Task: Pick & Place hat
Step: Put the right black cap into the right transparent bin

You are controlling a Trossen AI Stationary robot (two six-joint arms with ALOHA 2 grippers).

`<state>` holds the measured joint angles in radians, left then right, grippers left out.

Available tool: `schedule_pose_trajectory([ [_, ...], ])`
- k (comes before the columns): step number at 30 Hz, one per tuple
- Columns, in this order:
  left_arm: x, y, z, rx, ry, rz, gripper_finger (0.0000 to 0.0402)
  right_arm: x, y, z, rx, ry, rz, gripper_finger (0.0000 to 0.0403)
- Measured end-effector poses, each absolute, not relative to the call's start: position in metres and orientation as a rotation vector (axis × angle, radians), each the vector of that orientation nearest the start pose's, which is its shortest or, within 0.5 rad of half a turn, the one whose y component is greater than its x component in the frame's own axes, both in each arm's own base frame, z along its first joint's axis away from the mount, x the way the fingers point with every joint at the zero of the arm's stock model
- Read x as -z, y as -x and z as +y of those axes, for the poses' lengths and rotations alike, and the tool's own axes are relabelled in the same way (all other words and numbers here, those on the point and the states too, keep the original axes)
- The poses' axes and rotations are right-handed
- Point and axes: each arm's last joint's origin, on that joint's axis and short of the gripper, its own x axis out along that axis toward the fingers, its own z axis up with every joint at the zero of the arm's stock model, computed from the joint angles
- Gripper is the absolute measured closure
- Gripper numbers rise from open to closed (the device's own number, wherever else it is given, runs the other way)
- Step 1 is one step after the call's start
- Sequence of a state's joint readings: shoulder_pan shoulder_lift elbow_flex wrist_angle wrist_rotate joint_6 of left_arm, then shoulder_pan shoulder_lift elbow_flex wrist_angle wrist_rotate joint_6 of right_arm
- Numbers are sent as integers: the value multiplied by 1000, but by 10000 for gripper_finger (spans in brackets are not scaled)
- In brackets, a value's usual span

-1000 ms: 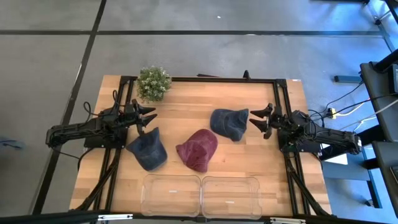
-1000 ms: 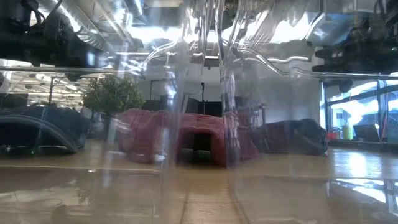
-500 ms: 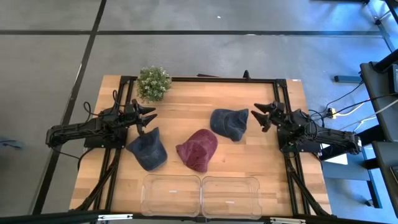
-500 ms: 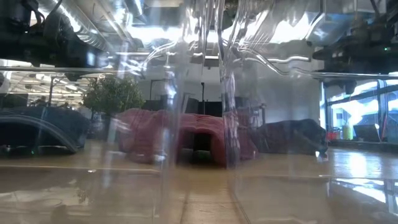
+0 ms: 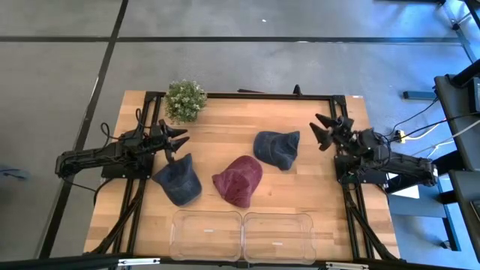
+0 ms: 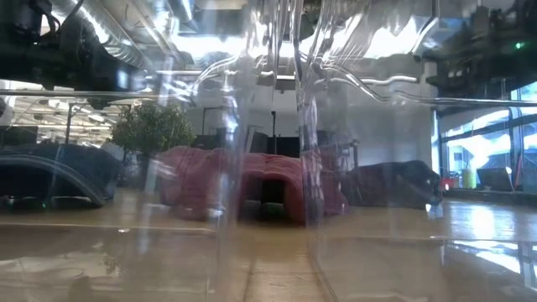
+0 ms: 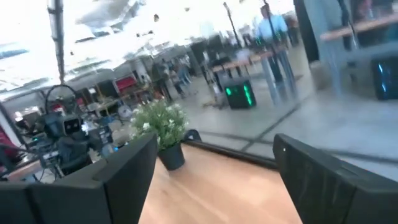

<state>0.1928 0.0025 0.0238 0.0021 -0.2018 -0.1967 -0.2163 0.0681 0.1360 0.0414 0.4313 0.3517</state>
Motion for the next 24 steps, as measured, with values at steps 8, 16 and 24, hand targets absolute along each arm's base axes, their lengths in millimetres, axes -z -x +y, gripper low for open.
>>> schedule_pose_trajectory([
  [8, -173, -92, 25, -442, 204, -81, 241, -220, -105, -40, 835, -774, 183, 82],
  [16, -174, -91, 28, -549, 297, -132, 240, -188, -139, -44, 930, -1089, 628, 82],
  [24, -174, -90, 29, -559, 351, -150, 242, -165, -167, -45, 905, -1158, 745, 121],
])
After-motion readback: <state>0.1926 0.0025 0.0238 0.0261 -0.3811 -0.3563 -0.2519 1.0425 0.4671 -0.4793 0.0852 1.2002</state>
